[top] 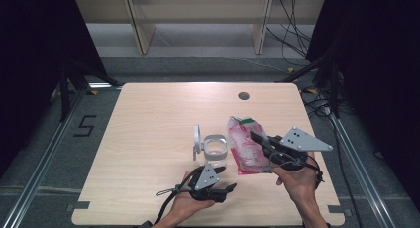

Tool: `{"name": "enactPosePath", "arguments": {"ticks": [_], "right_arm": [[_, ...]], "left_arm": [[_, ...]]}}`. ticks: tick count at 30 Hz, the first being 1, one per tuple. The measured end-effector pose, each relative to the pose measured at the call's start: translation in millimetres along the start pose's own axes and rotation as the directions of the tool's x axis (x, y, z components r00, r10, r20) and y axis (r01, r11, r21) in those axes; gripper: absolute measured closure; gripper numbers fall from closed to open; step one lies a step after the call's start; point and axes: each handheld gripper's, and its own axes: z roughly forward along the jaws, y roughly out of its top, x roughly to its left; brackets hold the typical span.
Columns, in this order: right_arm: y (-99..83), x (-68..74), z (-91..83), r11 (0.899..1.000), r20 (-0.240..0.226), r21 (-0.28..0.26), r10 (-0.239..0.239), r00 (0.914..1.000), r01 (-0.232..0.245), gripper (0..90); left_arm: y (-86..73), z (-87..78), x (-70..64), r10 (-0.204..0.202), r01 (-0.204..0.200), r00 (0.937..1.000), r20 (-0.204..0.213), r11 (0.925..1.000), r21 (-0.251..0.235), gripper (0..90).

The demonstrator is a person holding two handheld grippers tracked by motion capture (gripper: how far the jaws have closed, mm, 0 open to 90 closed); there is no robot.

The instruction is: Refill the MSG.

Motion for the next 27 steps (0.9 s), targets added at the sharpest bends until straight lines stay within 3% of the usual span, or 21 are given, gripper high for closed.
{"name": "enactPosePath", "arguments": {"ticks": [4, 5, 7, 9, 10, 11, 15, 17, 18, 21, 24, 27], "right_arm": [[1.7, 6.2, 4.3, 1.0, -0.015, -0.004, -0.027, 0.9995, 0.027, 90.0], [1.6, 8.3, 4.2, 1.0, -0.016, 0.005, -0.005, 0.9999, 0.005, 90.0], [1.6, 7.8, 5.7, 1.0, -0.023, -0.003, -0.022, 0.9995, 0.022, 90.0], [1.2, 10.2, 6.9, 1.0, -0.035, -0.001, -0.005, 0.9994, 0.005, 90.0], [1.6, 9.9, 6.8, 1.0, -0.022, 0.0, -0.021, 0.9995, 0.021, 90.0], [1.7, 10.6, 7.1, 1.0, -0.029, 0.001, -0.015, 0.9995, 0.015, 90.0], [2.1, 13.1, 8.8, 1.0, -0.033, 0.004, -0.004, 0.9994, 0.005, 90.0], [1.7, 12.3, 8.9, 1.0, -0.035, 0.0, -0.001, 0.9994, 0.001, 90.0], [1.8, 12.1, 8.6, 1.0, -0.03, 0.006, -0.003, 0.9995, 0.003, 90.0], [0.8, 13.0, 9.9, 1.0, -0.031, 0.0, 0.002, 0.9995, -0.002, 90.0], [-0.5, 11.9, 12.0, 1.0, -0.035, -0.002, 0.007, 0.9994, -0.007, 90.0], [0.1, 10.5, 10.6, 1.0, -0.029, -0.004, 0.008, 0.9995, -0.008, 90.0]], "left_arm": [[0.2, 9.5, -1.1, -0.003, 0.003, 0.9999, -0.014, 1.0, 0.006, 34.6], [0.0, 11.4, -0.7, -0.007, 0.007, 0.9998, -0.021, 0.9999, 0.009, 34.6], [0.3, 13.7, 0.1, -0.009, 0.009, 0.9998, -0.018, 1.0, 0.005, 35.3], [1.6, 15.4, -0.2, -0.014, 0.014, 0.9995, -0.028, 0.9999, -0.003, 36.3], [2.1, 17.2, 0.4, -0.011, 0.011, 0.9997, -0.021, 0.9999, -0.01, 36.3], [3.4, 18.1, 0.8, 0.01, -0.01, 0.9992, -0.04, 0.9999, -0.002, 37.4], [5.1, 24.8, -2.4, 0.002, -0.003, 0.9998, -0.02, 0.9996, -0.028, 40.3], [5.2, 23.9, -3.8, 0.0, -0.001, 0.9995, -0.031, 0.9993, -0.038, 45.1], [5.2, 23.1, -1.5, 0.022, -0.023, 0.9991, -0.035, 0.9985, -0.05, 47.6], [5.0, 21.7, -1.3, 0.015, -0.017, 0.9994, -0.03, 0.998, -0.06, 56.7], [4.3, 22.2, -1.6, -0.01, 0.008, 0.9997, -0.024, 0.997, -0.077, 68.3], [3.7, 21.6, -2.3, -0.029, 0.023, 0.9983, -0.052, 0.9938, -0.109, 73.0]]}}
